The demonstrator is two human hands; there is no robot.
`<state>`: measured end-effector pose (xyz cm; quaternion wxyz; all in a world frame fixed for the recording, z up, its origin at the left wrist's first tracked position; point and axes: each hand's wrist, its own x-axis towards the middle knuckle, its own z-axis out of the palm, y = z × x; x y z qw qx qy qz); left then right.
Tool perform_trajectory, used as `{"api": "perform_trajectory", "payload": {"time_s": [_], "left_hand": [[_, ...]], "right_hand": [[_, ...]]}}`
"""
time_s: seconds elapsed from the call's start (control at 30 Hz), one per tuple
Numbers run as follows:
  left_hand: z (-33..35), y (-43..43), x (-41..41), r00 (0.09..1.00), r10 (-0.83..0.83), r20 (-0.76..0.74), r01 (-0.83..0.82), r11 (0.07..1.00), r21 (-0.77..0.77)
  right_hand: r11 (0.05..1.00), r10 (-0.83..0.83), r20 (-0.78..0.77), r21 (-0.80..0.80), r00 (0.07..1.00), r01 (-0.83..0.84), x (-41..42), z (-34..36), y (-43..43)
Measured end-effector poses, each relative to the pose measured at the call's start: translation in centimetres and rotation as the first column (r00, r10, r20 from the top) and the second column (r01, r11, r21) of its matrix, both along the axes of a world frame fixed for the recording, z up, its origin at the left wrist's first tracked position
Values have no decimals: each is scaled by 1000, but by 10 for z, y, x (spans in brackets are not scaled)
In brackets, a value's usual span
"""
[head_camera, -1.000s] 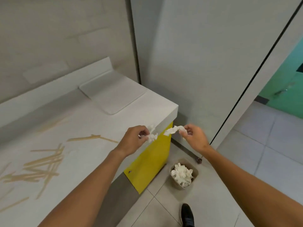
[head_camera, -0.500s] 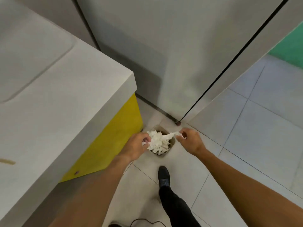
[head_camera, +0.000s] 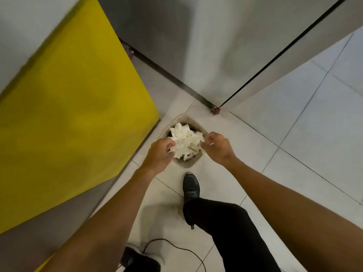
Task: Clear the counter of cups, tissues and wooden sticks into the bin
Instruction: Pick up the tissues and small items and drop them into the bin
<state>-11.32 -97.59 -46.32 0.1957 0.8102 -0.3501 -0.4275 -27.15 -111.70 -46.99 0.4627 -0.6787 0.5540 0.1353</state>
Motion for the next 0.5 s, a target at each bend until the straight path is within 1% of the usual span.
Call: {"api": "perform_trajectory", "payload": {"time_s": [0.1, 0.23, 0.37, 0.5], "left_hand": [[-3, 2, 0, 1000, -4, -2, 4, 1000, 16], [23, 16, 2, 1000, -21, -20, 22, 998, 52], [67, 33, 11, 1000, -5, -17, 5, 1000, 27], [119, 46, 21, 1000, 22, -1, -22, 999, -42]], "right_hand": [[1000, 7, 28, 9, 1000, -7, -1, -3, 3], [999, 38, 55, 20, 998, -40, 1, 17, 9], [998, 69, 109, -8, 992, -69, 9, 61, 20], [995, 91, 209, -57, 974, -81, 18, 115, 35]]}}
